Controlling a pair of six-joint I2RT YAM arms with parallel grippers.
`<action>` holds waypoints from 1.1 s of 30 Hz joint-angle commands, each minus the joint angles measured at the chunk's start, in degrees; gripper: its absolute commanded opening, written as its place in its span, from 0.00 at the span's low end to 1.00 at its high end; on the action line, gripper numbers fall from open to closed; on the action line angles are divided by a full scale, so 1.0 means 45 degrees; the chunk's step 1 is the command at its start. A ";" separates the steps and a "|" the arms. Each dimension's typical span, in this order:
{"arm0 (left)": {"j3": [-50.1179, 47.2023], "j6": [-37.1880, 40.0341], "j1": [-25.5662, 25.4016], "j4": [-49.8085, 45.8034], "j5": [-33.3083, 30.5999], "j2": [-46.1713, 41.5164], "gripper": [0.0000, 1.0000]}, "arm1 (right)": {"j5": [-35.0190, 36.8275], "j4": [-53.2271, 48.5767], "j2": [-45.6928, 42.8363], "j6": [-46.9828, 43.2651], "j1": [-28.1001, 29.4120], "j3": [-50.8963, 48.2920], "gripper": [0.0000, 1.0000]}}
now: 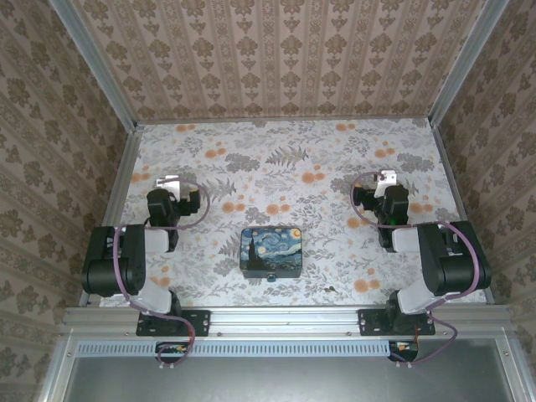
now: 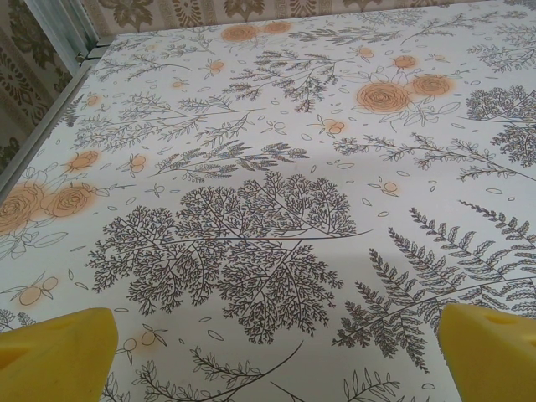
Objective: Unlock the padlock with the key
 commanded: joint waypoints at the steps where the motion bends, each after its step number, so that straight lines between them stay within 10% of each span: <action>1: 0.0167 0.0073 0.0074 0.0243 0.0262 -0.0033 1.00 | -0.0182 -0.0156 -0.0044 0.0132 -0.0056 0.0147 0.99; 9: 0.1544 -0.0369 -0.0013 -0.4106 -0.0721 -0.2677 0.90 | 0.1067 -0.5436 -0.3359 0.1297 -0.0056 0.1625 1.00; 18: 0.5021 -0.5535 -0.0865 -1.2623 0.0428 -0.4615 0.86 | -0.3715 -0.9788 -0.6065 0.4560 0.0156 0.1839 0.99; 33: 0.2289 -0.8516 -0.7786 -1.4022 0.1310 -0.6598 0.87 | -0.5379 -1.3434 -0.9468 0.8398 0.4549 -0.0175 0.87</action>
